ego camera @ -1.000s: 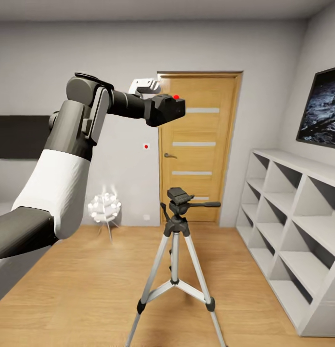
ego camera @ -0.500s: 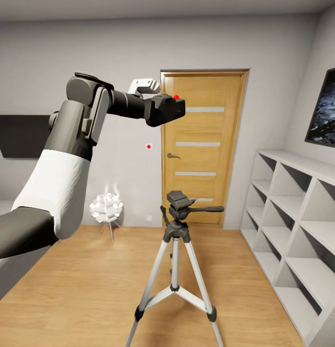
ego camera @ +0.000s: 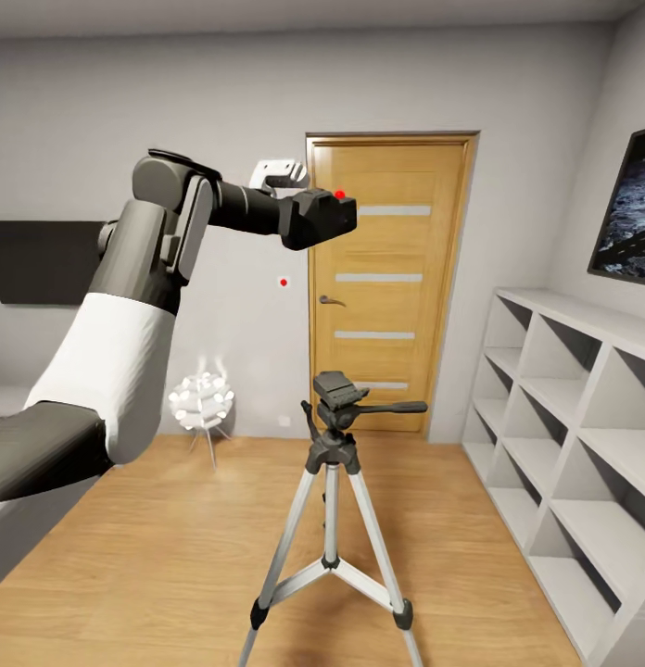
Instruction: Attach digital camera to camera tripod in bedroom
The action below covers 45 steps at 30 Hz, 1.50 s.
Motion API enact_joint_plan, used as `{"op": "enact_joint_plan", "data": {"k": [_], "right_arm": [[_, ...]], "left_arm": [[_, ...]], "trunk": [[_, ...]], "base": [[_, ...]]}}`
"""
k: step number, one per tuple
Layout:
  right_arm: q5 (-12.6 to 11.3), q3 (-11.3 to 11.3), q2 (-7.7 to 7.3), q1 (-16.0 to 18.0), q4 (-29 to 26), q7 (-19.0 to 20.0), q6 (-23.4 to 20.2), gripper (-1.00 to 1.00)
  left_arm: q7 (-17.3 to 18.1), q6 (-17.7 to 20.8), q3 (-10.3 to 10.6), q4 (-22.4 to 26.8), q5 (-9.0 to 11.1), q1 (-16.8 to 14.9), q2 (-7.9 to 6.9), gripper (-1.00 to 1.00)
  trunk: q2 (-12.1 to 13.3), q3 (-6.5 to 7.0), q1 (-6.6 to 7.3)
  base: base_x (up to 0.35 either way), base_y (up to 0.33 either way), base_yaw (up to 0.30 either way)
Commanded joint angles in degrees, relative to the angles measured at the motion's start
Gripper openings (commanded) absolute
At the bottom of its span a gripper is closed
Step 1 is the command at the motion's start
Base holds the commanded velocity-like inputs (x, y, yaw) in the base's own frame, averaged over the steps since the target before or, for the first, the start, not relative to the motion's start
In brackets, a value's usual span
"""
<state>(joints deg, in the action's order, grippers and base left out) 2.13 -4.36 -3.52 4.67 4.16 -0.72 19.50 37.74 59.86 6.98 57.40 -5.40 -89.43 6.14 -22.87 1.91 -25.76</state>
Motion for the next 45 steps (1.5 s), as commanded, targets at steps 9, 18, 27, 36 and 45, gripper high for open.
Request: {"op": "enact_joint_plan", "data": {"k": [9, 18, 27, 36, 45], "right_arm": [[-0.4, 2.9, -7.51, 0.1, -3.2, 0.0, 0.3, 1.00], [-0.5, 3.2, -7.96, 0.1, -4.1, 0.1, 0.3, 1.00], [-0.5, 3.2, -7.45, 0.1, -4.1, 0.3, 0.5, 1.00], [-0.5, 3.2, -6.99, 0.1, -4.1, 0.4, 0.5, 1.00], [-0.5, 3.1, -6.94, 0.1, -4.1, 0.4, 0.5, 1.00]], "left_arm": [[18.8, 0.1, 20.2, -0.3, -0.5, 2.0, -2.44, -1.00], [21.6, 0.1, 22.7, 0.1, -0.4, 2.0, -5.68, -1.00], [23.4, 0.1, 16.0, 3.6, -0.4, 2.0, -7.97, -1.00], [27.7, 0.1, 14.8, 3.8, -0.4, 2.1, -8.09, -1.00], [27.8, 0.1, 14.7, 3.5, -0.4, 3.0, -7.67, -1.00]], "trunk": [[0.0, -0.02, -0.02], [0.0, -0.02, -0.02], [0.0, -0.02, -0.02], [0.0, -0.02, -0.02], [0.0, -0.02, -0.02]], "base": [[0.000, 0.000, 0.000], [0.000, 0.000, 0.000], [0.000, 0.000, 0.000], [0.000, 0.000, 0.000], [0.000, 0.000, 0.000]]}}
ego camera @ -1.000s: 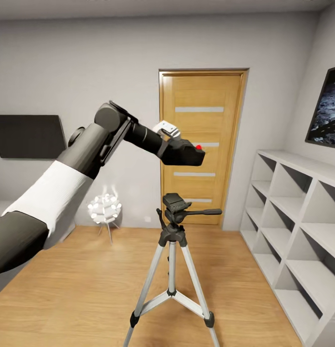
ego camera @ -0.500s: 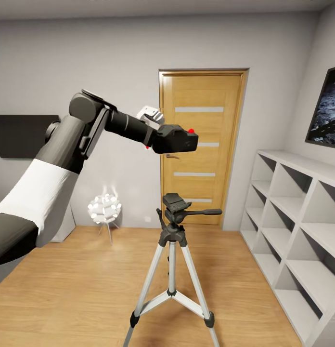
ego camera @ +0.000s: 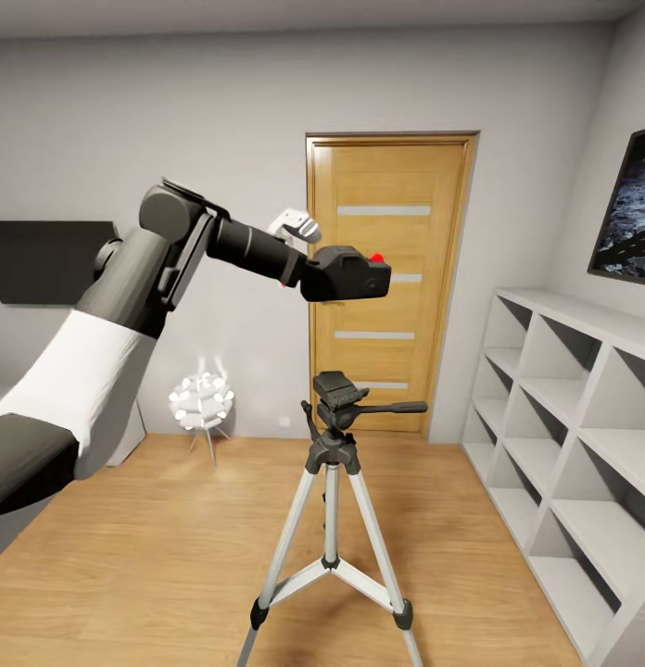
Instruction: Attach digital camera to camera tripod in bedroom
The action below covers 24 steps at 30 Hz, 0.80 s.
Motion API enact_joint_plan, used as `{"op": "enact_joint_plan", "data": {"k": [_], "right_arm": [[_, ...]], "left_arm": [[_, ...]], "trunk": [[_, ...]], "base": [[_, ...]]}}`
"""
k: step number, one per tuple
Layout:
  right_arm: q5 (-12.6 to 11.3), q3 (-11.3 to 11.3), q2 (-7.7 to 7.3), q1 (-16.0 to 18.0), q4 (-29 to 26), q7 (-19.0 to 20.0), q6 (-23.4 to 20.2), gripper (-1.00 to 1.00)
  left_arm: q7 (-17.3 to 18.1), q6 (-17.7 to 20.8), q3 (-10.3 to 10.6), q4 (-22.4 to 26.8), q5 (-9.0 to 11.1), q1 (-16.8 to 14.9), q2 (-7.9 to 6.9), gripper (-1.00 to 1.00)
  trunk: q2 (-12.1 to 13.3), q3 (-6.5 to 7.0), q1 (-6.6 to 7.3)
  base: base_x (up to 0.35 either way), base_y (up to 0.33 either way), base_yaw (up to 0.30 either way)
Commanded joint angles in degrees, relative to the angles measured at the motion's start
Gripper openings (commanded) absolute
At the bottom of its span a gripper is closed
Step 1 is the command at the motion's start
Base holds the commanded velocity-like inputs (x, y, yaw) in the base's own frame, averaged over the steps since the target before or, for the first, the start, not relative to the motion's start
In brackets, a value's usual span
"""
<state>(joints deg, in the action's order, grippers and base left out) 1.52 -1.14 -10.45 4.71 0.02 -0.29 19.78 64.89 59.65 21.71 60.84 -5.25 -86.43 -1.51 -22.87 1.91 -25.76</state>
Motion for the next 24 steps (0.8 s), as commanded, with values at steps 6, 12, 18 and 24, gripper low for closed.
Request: {"op": "enact_joint_plan", "data": {"k": [6, 12, 18, 24], "right_arm": [[0.2, -0.1, 0.00, 0.0, 0.1, 0.0, 0.2, 1.00], [0.2, -0.1, 0.02, 0.0, 0.1, 0.0, 0.2, 1.00], [0.2, -0.1, 0.04, 0.0, 0.1, 0.0, 0.5, 1.00], [0.2, -0.1, 0.04, 0.0, 0.1, 0.0, 1.7, 1.00]], "left_arm": [[-0.2, 0.3, 0.0, 0.1, -0.6, 1.9, 0.08, -1.00], [-3.9, 0.3, -0.7, 0.3, -0.5, 3.3, 0.04, -1.00], [-8.1, 0.3, -1.4, 0.3, -0.5, 5.7, 0.14, -1.00], [-9.3, 0.3, -2.2, 0.5, -0.5, 8.2, 0.18, -1.00]], "trunk": [[0.0, -0.02, -0.02], [0.0, -0.02, -0.02], [0.0, -0.02, -0.02], [0.0, -0.02, -0.02]], "base": [[0.000, 0.000, 0.000], [0.000, 0.000, 0.000], [0.000, 0.000, 0.000], [0.000, 0.000, 0.000]]}}
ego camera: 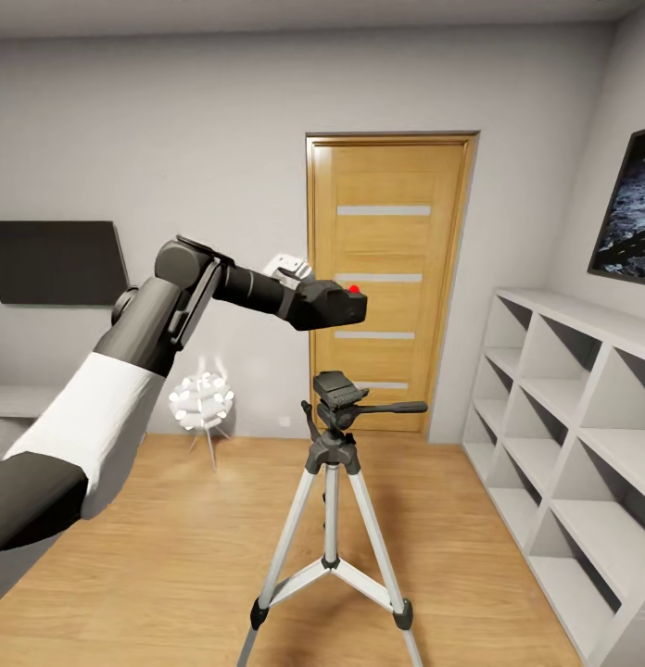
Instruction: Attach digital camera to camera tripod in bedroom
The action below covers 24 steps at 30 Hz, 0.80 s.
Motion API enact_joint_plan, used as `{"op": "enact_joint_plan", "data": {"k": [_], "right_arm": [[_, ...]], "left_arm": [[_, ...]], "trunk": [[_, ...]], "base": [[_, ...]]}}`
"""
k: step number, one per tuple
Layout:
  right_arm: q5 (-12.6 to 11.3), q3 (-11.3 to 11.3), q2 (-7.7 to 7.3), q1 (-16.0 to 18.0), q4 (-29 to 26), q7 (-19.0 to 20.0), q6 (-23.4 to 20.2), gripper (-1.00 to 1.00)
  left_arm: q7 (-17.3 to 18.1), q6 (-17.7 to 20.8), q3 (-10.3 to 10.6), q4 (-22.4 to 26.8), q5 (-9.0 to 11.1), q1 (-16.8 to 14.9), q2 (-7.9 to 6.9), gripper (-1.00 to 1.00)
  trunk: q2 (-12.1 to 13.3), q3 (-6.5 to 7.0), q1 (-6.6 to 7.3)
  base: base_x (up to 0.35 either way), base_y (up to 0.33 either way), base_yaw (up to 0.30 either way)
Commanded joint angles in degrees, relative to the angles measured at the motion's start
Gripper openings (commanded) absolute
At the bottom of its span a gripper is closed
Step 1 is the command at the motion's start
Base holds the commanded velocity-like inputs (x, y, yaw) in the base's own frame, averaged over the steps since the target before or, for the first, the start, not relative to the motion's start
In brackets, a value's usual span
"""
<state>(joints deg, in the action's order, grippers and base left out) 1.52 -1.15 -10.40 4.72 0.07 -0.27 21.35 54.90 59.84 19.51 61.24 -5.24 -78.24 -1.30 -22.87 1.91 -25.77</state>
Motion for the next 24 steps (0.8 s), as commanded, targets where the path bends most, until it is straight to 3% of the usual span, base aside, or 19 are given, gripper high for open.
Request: {"op": "enact_joint_plan", "data": {"k": [1, 4, 6, 12, 19, 24], "right_arm": [[0.1, -0.1, -0.02, 0.0, 0.1, 0.0, 0.2, 1.00], [0.1, -0.1, -0.02, 0.0, 0.1, 0.0, 0.4, 1.00], [0.1, -0.1, 0.01, 0.0, 0.1, 0.0, 0.5, 1.00], [0.1, -0.1, -0.01, 0.0, 0.1, 0.0, 0.5, 1.00], [0.1, -0.1, -0.01, 0.0, 0.1, 0.0, 0.5, 1.00], [0.1, -0.1, 0.00, 0.0, 0.1, -0.1, 0.6, 1.00]], "left_arm": [[0.6, 0.2, -0.3, 0.2, -0.4, 0.3, -0.04, -1.00], [0.5, 0.2, -2.1, 2.1, -0.4, 2.0, -0.05, -1.00], [0.5, 0.2, -4.5, 6.4, -0.4, 4.6, -0.09, -1.00], [0.5, 0.2, -9.8, 15.5, -0.4, 7.4, -0.08, -1.00], [0.7, 0.2, -10.8, 22.9, -0.4, 10.0, 0.67, -1.00], [0.7, 0.2, -10.8, 23.6, -0.4, 10.7, 1.24, -1.00]], "trunk": [[-0.1, -0.02, -0.02], [-0.1, -0.02, -0.02], [-0.1, -0.02, -0.02], [-0.1, -0.02, -0.02], [-0.1, -0.02, -0.02], [-0.1, -0.02, -0.02]], "base": [[0.000, 0.000, 0.000], [0.000, 0.000, 0.000], [0.000, 0.000, 0.000], [0.000, 0.000, 0.000], [0.000, 0.000, 0.000], [0.000, 0.000, 0.000]]}}
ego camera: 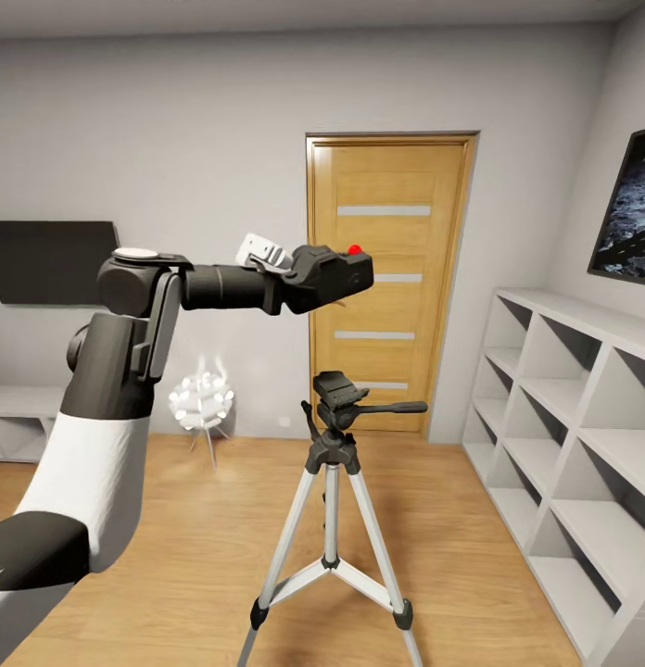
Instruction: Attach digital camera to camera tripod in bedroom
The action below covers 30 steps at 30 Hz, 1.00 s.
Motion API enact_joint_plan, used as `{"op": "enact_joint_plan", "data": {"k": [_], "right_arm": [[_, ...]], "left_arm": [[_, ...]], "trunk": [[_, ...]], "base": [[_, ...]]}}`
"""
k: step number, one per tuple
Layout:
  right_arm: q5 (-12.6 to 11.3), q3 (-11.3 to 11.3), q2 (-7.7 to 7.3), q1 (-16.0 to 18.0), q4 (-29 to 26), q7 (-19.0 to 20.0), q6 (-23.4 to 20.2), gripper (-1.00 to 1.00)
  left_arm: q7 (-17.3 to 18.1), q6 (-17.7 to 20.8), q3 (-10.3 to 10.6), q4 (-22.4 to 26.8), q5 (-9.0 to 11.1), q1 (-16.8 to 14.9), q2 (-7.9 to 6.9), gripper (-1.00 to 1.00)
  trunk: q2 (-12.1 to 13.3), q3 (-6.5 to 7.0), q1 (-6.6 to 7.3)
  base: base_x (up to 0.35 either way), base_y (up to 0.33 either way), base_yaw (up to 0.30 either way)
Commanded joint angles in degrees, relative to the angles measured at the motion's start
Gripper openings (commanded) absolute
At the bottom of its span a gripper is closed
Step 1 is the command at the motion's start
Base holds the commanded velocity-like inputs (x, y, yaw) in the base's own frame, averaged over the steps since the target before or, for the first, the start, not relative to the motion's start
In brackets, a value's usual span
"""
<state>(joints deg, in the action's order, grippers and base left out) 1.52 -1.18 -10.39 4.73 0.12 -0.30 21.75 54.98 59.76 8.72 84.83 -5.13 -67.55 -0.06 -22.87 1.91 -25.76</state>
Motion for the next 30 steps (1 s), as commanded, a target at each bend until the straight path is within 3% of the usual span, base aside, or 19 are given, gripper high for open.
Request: {"op": "enact_joint_plan", "data": {"k": [1, 18, 21, 22, 30], "right_arm": [[0.2, -0.1, 0.00, 0.0, 0.1, 0.0, 0.2, 1.00], [0.2, -0.1, -0.04, 0.0, 0.1, 0.0, 0.3, 1.00], [0.2, -0.1, -0.04, 0.0, 0.1, 0.0, 0.3, 1.00], [0.2, -0.1, -0.04, 0.0, 0.1, 0.0, 0.3, 1.00], [0.2, -0.1, -0.07, 0.0, 0.1, 0.0, 0.3, 1.00]], "left_arm": [[0.7, 0.2, 0.0, 0.1, -0.6, 0.0, 0.05, -1.00], [0.3, 0.2, 0.1, -4.8, -0.6, 0.4, 1.09, -1.00], [0.0, 0.2, 0.1, -5.2, -0.6, 1.2, 1.10, -1.00], [-2.5, 0.2, 0.1, -5.6, -0.6, 3.7, 1.11, -1.00], [-3.7, 0.2, 0.1, -5.1, -0.6, 5.7, 1.11, -1.00]], "trunk": [[0.0, -0.02, -0.02], [0.0, -0.02, -0.02], [0.0, -0.02, -0.02], [0.0, -0.02, -0.02], [0.0, -0.02, -0.02]], "base": [[0.000, 0.000, 0.000], [0.000, 0.000, 0.000], [0.000, 0.000, 0.000], [0.000, 0.000, 0.000], [0.000, 0.000, 0.000]]}}
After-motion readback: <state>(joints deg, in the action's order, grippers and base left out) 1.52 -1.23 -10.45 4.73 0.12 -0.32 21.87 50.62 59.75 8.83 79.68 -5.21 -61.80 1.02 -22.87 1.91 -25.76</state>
